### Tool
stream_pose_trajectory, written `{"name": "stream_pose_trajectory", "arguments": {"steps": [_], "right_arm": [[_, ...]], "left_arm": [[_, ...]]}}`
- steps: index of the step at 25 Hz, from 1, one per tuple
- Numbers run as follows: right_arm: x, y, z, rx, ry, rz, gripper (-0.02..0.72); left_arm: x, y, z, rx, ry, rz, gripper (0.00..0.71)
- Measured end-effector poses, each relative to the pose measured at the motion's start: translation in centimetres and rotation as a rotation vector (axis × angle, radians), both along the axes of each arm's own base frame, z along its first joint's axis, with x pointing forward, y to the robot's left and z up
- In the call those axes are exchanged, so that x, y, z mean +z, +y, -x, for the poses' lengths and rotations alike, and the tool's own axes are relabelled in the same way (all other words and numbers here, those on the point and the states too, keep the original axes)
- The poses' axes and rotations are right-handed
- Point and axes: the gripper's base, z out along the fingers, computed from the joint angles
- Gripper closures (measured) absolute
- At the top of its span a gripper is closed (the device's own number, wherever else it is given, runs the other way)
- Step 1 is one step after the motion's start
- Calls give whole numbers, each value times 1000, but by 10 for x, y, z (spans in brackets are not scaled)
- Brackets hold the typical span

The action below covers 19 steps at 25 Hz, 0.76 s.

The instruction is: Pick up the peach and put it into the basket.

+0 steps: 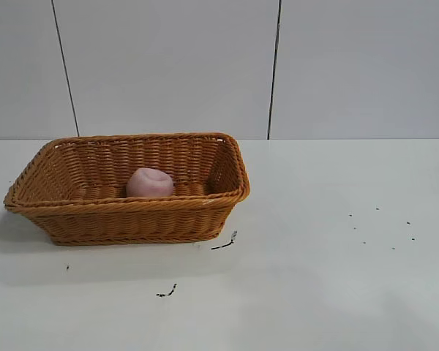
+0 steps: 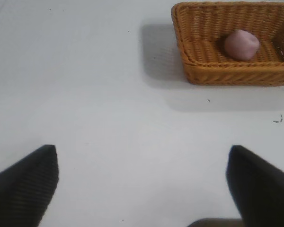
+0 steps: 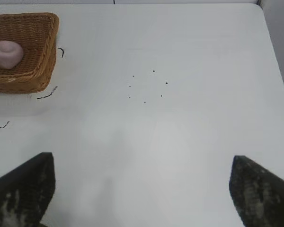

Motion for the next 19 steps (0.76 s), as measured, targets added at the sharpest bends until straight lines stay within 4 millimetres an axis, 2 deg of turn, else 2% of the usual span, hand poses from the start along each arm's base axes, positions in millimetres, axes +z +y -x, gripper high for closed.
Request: {"name": "stream_pose_trajectory", "arguments": {"steps": [4,9,19], "right_arm": [[1,0,8,-1,-51,3,8],[3,0,33,-2,-212,3,8],[3,-1,35,-1,-230,5,8]], "left_arm": [[0,0,0,0,0,0,17],[0,0,0,0,0,0,17],[0,0,0,0,0,0,17]]}}
